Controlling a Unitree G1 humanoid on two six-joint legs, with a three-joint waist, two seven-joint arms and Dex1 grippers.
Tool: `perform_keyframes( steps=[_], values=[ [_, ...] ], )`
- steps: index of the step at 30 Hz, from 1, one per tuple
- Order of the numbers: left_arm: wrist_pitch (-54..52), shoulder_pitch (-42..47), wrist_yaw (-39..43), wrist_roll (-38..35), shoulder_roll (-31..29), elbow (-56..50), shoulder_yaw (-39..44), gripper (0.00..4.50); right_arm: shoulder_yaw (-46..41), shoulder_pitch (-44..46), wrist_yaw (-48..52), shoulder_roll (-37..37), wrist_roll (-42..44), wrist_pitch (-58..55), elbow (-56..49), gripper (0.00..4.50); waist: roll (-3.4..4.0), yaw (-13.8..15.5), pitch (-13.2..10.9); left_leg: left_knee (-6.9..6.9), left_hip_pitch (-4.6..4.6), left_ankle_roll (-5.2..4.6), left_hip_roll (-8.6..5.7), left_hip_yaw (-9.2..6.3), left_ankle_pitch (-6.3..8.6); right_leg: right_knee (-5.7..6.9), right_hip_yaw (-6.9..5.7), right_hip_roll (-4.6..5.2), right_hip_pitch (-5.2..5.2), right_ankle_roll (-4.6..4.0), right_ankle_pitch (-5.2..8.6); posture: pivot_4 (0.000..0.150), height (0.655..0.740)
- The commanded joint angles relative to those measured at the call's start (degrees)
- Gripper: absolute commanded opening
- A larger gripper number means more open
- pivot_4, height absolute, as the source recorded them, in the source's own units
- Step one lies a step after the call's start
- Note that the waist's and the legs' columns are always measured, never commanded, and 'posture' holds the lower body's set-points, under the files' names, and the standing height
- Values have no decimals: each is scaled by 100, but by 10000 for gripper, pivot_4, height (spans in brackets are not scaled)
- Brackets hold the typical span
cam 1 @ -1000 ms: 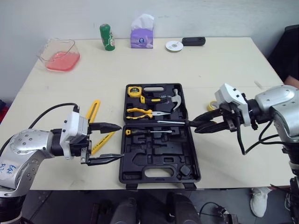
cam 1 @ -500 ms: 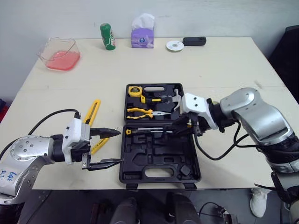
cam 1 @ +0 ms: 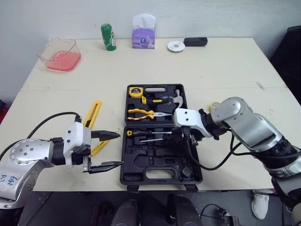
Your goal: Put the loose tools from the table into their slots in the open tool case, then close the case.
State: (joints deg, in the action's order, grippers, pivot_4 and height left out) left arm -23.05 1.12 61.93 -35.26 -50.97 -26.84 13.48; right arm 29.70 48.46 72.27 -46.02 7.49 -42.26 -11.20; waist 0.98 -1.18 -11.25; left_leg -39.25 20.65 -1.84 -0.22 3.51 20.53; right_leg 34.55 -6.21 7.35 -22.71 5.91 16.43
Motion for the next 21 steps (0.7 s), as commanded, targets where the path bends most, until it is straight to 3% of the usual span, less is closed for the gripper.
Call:
perform_keyframes(
  steps=[1, 14, 18, 21],
  values=[
    [83, -1, -7, 20, -90, -237, 142, 45000, 61, -31, -104, 83, -238, 176, 62, 10908, -1, -14, 0, 0, 0, 0, 1, 0, 0, 0, -1, -1, 0, 0, 0, 1500, 7400],
    [104, -164, -111, 39, -65, -268, 225, 45000, 129, -160, 38, 89, -339, 281, -90, 10908, -4, -27, 2, 0, 0, 0, 0, -1, 0, 0, 1, 1, 0, 0, 0, 1500, 7400],
    [116, -217, -134, 24, -63, -274, 273, 45000, -13, -141, 49, 118, -296, 427, -13, 28893, -8, -27, 4, 0, 0, 0, 0, -2, 0, 1, 1, 1, 0, 0, 0, 1500, 7400],
    [120, -230, -147, 29, -46, -281, 296, 45000, -200, -39, 109, 179, -170, 489, 102, 44889, -9, -25, 5, 0, 0, 0, 0, -2, 0, 0, 1, 1, 0, 0, 0, 1500, 7400]
  ],
)
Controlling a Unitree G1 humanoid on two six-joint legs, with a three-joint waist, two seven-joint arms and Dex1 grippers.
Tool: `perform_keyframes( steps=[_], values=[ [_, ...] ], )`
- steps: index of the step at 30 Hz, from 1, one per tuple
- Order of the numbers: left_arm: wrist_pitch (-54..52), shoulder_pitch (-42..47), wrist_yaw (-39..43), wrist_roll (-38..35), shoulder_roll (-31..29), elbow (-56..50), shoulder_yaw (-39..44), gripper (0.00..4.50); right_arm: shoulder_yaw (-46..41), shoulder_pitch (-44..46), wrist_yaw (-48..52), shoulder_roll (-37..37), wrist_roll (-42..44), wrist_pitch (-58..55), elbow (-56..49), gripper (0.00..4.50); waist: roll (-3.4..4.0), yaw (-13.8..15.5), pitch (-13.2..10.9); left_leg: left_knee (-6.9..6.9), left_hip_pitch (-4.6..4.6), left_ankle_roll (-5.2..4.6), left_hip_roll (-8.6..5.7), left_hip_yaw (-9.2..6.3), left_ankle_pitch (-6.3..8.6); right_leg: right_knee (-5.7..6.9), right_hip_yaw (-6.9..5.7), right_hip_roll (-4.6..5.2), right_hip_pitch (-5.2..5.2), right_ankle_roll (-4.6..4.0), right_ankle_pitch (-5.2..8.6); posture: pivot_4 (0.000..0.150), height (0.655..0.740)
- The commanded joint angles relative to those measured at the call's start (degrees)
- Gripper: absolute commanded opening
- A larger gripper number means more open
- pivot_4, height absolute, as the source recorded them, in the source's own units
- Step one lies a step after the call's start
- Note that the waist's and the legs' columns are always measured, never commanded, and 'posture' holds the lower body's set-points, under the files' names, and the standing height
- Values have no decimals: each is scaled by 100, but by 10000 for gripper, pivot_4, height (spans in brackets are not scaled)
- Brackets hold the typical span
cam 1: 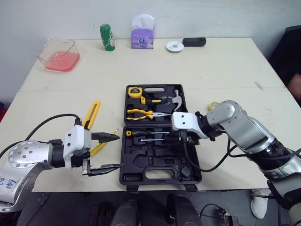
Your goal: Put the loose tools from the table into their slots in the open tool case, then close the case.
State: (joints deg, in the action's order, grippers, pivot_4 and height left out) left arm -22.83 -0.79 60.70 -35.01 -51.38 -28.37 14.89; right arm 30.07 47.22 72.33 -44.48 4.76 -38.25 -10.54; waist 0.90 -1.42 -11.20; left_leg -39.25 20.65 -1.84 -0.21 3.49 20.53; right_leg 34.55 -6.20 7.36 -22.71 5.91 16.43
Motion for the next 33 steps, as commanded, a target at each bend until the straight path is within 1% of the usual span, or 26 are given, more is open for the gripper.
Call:
perform_keyframes(
  steps=[1, 3, 7, 11, 12, 14, 17, 18, 19, 20, 21, 22, 24, 25, 30, 33],
  values=[
    [95, -44, -31, 2, -2, -129, 162, 45000, -329, 165, 181, 22, 194, 48, 94, 44889, 0, -3, 0, 0, 0, 0, 0, 1, 0, 0, 0, 0, 0, 0, 0, 1500, 7400],
    [101, -55, -49, 12, 6, -126, 164, 45000, -431, 237, 344, -35, 294, 107, 177, 44889, 0, -3, 0, 0, 0, -1, 0, 1, 0, 0, -1, 0, 0, 0, 0, 1500, 7400],
    [149, -62, -86, 50, 32, -86, 140, 45000, -743, 192, 716, -100, 550, 590, 474, 44889, -1, -2, 0, 0, 0, -1, 1, 1, 0, 0, -1, -1, 0, 0, 0, 1500, 7400],
    [195, -37, -127, 85, 73, -53, 88, 45000, -1437, -148, 1086, 260, 1265, 1477, 943, 44889, -5, -2, 1, 0, 0, -1, 0, 1, 0, 0, 0, -1, 2, 0, 0, 1500, 7400],
    [202, -31, -133, 93, 81, -49, 77, 45000, -1569, -279, 1206, 377, 1366, 1920, 1103, 44889, -5, -2, 1, 0, 0, -1, 0, 1, 0, 0, -1, -1, 2, 0, 0, 1500, 7400],
    [209, -11, -135, 108, 93, -38, 56, 45000, -1740, -489, 1279, 555, 1476, 2297, 1375, 44889, -7, -3, 2, 0, -1, -1, 1, 1, -1, 0, -2, -4, 3, 0, 0, 1500, 7400],
    [221, 25, -122, 125, 96, -13, 30, 45000, -1919, -669, 1177, 807, 1561, 2649, 1584, 36990, -7, -3, 1, 0, -2, -3, 0, 4, -2, 4, -3, -4, 3, 0, 0, 1500, 7400],
    [221, 38, -117, 125, 97, -4, 24, 45000, -1972, -718, 1160, 892, 1611, 2723, 1633, 32793, -7, -3, 1, 0, -2, -5, -1, 7, -3, 6, -4, -3, 2, 1, 0, 1500, 7400],
    [223, 55, -111, 130, 96, 7, 13, 45000, -2033, -773, 1122, 991, 1657, 2797, 1718, 26840, -8, -3, 1, 0, -3, -5, 0, 6, -3, 8, -4, -3, 2, 0, 0, 1500, 7400],
    [224, 75, -105, 134, 95, 19, 2, 45000, -2064, -824, 1096, 1057, 1661, 2867, 1834, 22701, -8, -3, 1, 0, -3, -4, 0, 6, -3, 8, -4, -4, 2, 0, 0, 1500, 7400],
    [224, 88, -100, 137, 95, 26, -6, 45000, -2086, -857, 1085, 1101, 1659, 2927, 1916, 15969, -8, -3, 1, 0, -4, -4, 0, 6, -3, 9, -4, -3, 2, 0, 0, 1500, 7400],
    [224, 102, -91, 142, 93, 37, -17, 45000, -2044, -936, 1151, 1119, 1547, 3232, 2046, 13311, -10, -3, 2, 0, -4, -4, 0, 5, -3, 8, -4, -3, 2, 0, 0, 1500, 7400],
    [215, 119, -77, 142, 83, 46, -23, 45000, -1986, -1056, 1232, 1171, 1382, 3715, 2234, 3352, -10, -2, 2, 0, -4, -3, 0, 5, -3, 8, -4, -3, 2, 0, 0, 1500, 7400],
    [199, 122, -75, 139, 73, 51, -18, 45000, -1933, -1110, 1262, 1183, 1314, 3872, 2294, 816, -10, 3, 2, 0, -5, -4, 0, 5, -3, 8, -3, -3, 3, 0, 0, 1500, 7400],
    [200, 116, -72, 131, 60, 64, 13, 45000, -1834, -1160, 1110, 1307, 1100, 4008, 2602, 816, -10, -9, 2, 0, -7, -4, -1, 7, -4, 10, -3, -2, 3, 0, 0, 1500, 7400],
    [191, 78, -67, 123, 49, 49, 30, 45000, -1820, -1148, 965, 1334, 1022, 3774, 2655, 816, -10, -17, 2, 0, -8, -3, 1, 7, -5, 12, -1, -2, 2, 0, 0, 1500, 7400]
  ],
)
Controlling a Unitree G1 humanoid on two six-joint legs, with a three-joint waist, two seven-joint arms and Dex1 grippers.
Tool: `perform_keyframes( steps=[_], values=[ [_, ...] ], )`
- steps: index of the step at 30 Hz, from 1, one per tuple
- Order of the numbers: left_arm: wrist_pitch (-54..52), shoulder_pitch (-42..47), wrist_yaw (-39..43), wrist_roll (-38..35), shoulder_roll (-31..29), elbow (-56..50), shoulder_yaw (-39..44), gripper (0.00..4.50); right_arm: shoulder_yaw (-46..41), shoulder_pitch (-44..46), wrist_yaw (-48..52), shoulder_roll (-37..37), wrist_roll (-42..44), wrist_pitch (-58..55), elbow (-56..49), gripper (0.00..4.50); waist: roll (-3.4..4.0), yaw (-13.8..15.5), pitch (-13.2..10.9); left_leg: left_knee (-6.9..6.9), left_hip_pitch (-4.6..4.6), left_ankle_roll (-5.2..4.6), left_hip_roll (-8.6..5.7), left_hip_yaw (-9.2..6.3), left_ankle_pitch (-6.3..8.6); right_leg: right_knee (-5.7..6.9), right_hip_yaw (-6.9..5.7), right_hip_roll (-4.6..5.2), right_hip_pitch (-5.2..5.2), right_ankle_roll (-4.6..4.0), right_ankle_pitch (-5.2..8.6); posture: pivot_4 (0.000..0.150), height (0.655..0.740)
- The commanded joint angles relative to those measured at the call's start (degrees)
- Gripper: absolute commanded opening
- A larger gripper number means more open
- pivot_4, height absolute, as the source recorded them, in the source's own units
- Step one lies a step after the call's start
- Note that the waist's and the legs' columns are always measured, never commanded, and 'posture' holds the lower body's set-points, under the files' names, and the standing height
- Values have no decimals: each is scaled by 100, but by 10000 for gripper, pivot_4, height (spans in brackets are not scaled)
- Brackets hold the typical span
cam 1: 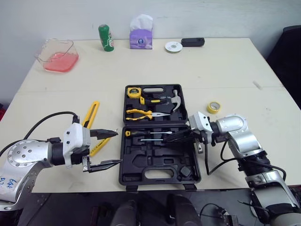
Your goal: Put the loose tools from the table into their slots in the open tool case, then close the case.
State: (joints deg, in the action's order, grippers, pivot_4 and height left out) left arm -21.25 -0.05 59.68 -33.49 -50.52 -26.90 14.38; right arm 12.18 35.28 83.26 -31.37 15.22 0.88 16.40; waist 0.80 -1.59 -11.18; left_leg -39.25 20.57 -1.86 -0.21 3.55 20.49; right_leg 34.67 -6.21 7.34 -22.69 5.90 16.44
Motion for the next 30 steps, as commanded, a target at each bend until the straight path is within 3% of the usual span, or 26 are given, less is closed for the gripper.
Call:
perform_keyframes(
  steps=[1, 22, 30],
  values=[
    [34, -15, 38, -33, -38, -104, 93, 45000, -29, 49, -140, 33, -29, -161, -42, 816, 0, 2, 0, 0, 0, 0, 0, 0, 0, 0, 1, 0, 0, 0, 0, 1500, 7400],
    [99, -285, -18, 8, -5, -181, 129, 45000, 473, -69, -760, 104, -755, -998, 271, 816, -24, -3, 16, 0, -30, 5, 2, 0, 0, 10, 14, 6, 23, -4, 2, 1500, 7400],
    [130, -401, 13, 149, -106, -135, 156, 45000, 879, -82, -1091, 53, -1156, -1594, -214, 816, -60, -18, 59, 1, -41, 14, 6, -3, 2, 19, 17, 10, 26, -12, 6, 1500, 7400]
  ],
)
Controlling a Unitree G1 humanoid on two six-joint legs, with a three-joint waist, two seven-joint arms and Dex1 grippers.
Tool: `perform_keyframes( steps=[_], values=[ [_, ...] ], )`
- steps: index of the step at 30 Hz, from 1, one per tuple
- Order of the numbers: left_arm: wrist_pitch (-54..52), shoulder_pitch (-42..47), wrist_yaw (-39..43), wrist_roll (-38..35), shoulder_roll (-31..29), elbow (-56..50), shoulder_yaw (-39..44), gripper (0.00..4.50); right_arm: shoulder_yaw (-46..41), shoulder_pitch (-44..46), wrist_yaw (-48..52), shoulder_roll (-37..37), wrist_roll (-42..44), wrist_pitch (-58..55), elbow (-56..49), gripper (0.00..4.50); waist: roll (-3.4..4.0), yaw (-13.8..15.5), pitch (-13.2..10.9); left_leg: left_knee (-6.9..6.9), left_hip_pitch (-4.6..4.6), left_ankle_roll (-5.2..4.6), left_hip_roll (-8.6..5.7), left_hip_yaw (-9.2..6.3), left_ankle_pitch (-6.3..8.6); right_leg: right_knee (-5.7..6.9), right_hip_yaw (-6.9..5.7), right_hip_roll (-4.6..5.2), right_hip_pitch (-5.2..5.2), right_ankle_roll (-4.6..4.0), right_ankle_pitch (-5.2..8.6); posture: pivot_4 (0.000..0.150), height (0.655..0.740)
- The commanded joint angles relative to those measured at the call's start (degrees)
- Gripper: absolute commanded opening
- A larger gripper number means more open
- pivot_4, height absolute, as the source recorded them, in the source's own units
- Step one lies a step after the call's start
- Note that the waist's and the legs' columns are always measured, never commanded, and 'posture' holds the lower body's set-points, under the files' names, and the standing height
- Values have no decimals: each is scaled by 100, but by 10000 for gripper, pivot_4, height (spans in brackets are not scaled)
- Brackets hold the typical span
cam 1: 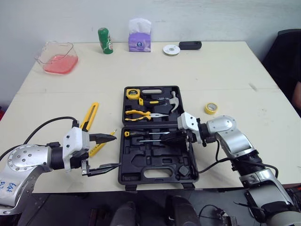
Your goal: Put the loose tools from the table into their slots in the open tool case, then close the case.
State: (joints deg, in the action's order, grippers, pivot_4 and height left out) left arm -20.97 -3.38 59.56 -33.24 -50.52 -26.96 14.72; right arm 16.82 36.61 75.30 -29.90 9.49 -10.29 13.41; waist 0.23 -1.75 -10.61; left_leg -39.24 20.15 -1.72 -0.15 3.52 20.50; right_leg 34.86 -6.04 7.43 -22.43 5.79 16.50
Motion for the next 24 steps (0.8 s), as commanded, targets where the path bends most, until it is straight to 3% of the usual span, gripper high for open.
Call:
perform_keyframes(
  steps=[1, 9, 13, 16, 23, 24],
  values=[
    [111, -78, 33, 157, -119, -117, 115, 45000, 400, -230, -367, -53, -538, -560, -25, 816, -8, -4, 9, 0, -1, 1, 1, 0, 0, 1, 0, 0, 0, -1, 1, 1500, 7400],
    [69, -128, -79, 91, 1, -38, 312, 45000, -91, -347, -268, -164, -50, -226, -372, 816, -12, 14, 11, 7, 3, 8, 5, -4, 2, 3, -5, 0, -6, -14, 8, 1500, 7400],
    [229, -172, -213, 252, 26, 438, 737, 45000, -950, -503, 27, -184, 1110, -584, -875, 816, -2, 36, -3, 8, 15, 5, 3, -10, 2, -3, -12, 1, -11, -14, 8, 1500, 7400],
    [585, -427, -337, 575, 65, 921, 1225, 45000, -1430, -728, 321, -652, 1498, -720, -1048, 9154, 16, 36, -16, 7, 22, 2, 1, -10, 2, -4, -13, 2, -16, -13, 7, 1500, 7400],
    [1093, -1187, -1095, 927, 689, 1438, 2368, 45000, -2687, -1418, -407, -881, 1472, 317, -1008, 44283, 14, 22, -20, 19, 22, -1, 6, -1, 10, -20, -16, -2, -17, -11, 6, 1500, 7400],
    [1171, -1281, -1260, 963, 806, 1508, 2581, 45000, -2876, -1564, -510, -1000, 1376, 515, -922, 44785, 15, 29, -21, 19, 24, -1, 5, 1, 10, -20, -16, -1, -18, -11, 6, 1500, 7400]
  ],
)
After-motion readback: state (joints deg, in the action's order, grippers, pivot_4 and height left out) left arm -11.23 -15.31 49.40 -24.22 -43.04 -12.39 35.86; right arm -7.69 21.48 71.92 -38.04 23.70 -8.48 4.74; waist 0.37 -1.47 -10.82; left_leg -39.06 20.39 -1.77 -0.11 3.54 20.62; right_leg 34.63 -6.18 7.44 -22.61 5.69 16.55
